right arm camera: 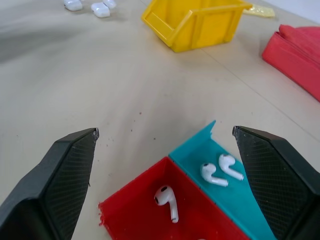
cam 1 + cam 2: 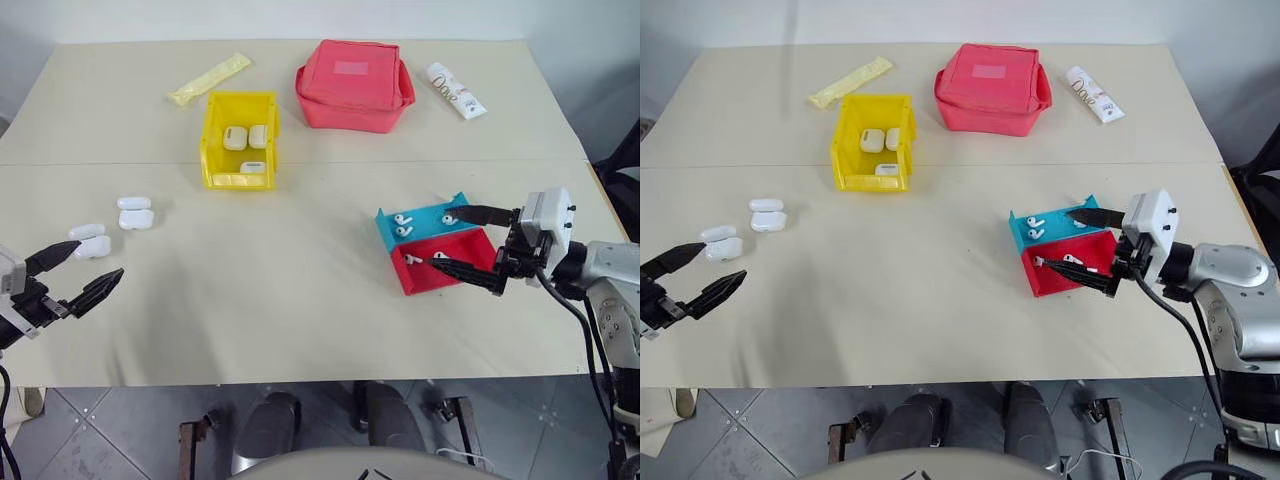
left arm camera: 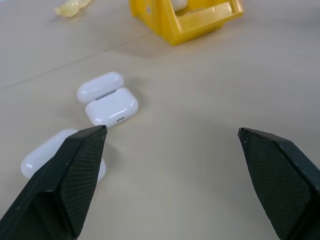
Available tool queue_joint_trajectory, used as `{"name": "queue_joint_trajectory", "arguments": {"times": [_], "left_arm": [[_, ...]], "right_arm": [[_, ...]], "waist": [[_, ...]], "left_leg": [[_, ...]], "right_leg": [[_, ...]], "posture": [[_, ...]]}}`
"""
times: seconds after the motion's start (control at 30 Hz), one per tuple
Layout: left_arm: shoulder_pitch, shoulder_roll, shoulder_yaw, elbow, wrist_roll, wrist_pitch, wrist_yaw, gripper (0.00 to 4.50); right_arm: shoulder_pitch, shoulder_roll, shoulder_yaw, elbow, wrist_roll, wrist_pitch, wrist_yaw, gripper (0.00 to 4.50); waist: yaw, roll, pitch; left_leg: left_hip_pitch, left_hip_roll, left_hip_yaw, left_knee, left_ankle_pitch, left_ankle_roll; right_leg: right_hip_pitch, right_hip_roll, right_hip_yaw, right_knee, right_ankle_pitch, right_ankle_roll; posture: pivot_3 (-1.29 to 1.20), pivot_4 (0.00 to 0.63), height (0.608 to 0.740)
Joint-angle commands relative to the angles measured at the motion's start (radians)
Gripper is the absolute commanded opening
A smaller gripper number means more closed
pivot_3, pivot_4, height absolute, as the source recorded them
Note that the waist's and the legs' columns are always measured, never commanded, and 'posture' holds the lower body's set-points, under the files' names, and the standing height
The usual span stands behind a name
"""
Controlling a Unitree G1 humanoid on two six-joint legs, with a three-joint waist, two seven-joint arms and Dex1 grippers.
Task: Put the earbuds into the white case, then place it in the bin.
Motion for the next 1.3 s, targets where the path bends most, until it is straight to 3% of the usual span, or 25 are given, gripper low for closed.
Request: {"name": "queue_joint_trajectory", "arguments": {"times": [0.03,0.1,0.37,0.53,0.73,0.9,1.03,1.2,1.3], "left_arm": [[-0.004,0.012,0.041,-0.034,0.013,-0.029,0.038,4.47],[-0.007,0.005,0.057,-0.058,0.012,0.022,0.11,4.47],[0.16,-0.002,0.202,-0.167,-0.067,0.138,0.091,4.47],[0.364,-0.007,0.342,-0.113,-0.043,0.141,0.015,4.47],[0.401,0.002,0.381,-0.078,-0.029,0.12,0.002,4.47],[0.33,0.017,0.339,-0.168,-0.003,0.202,0.141,4.47],[0.172,0.083,0.236,-0.339,0.001,0.62,0.445,4.47],[-0.011,0.169,0.112,-0.369,0.019,0.933,0.586,4.47],[-0.199,0.212,-0.007,-0.306,0.043,1.09,0.667,4.47]], "right_arm": [[-0.021,-0.008,0.005,0.011,-0.006,-0.023,0.019,4.5],[-0.036,-0.008,0.014,0.024,-0.004,-0.028,0.031,4.5],[-0.107,-0.018,0.054,0.103,-0.025,-0.064,0.122,4.5],[-0.178,-0.02,0.081,0.185,-0.041,-0.086,0.187,4.5],[-0.241,0.0,0.123,0.251,-0.066,-0.114,0.229,4.5],[-0.323,0.03,0.16,0.318,-0.083,-0.146,0.267,4.5],[-0.371,0.045,0.182,0.33,-0.084,-0.155,0.299,4.5],[-0.402,0.055,0.192,0.337,-0.081,-0.162,0.335,4.5],[-0.421,0.07,0.2,0.357,-0.082,-0.178,0.35,4.5]], "waist": [[-0.001,0.0,0.0],[-0.002,0.0,0.0],[-0.009,0.0,0.0],[-0.014,0.0,0.001],[-0.001,0.003,0.003],[-0.003,0.002,0.004],[0.0,0.002,0.004],[-0.011,-0.001,0.003],[-0.019,-0.002,0.002]], "left_leg": [[0.0,0.0,0.0,0.0,0.0,0.0],[0.0,0.001,0.0,0.0,0.0,0.0],[0.002,0.003,0.004,-0.001,-0.002,-0.001],[0.004,0.006,0.008,-0.004,-0.002,0.0],[0.006,0.007,0.009,-0.004,-0.003,0.0],[0.006,0.007,0.009,-0.004,-0.003,-0.001],[0.005,0.007,0.008,-0.004,-0.003,-0.001],[0.007,0.007,0.009,-0.007,-0.002,-0.003],[0.008,0.007,0.012,-0.009,-0.002,-0.003]], "right_leg": [[0.0,0.0,0.0,0.0,0.0,0.0],[0.0,0.0,0.0,0.0,0.0,0.0],[0.0,0.002,0.002,0.0,0.0,0.0],[0.0,0.003,0.002,-0.006,0.0,0.0],[0.0,0.004,0.003,-0.006,0.0,-0.001],[0.0,0.004,0.003,-0.006,0.0,-0.001],[0.0,0.004,0.005,-0.005,0.0,0.0],[-0.001,0.006,0.006,0.001,0.0,0.0],[-0.003,0.009,0.005,0.002,0.0,0.0]], "posture": [[0.0,0.15,0.74],[0.0,0.15,0.74],[0.0,0.15,0.74],[0.0,0.15,0.74],[0.0,0.15,0.74],[0.0,0.15,0.74],[0.0,0.15,0.74],[0.0,0.15,0.74],[0.0,0.15,0.74]]}}
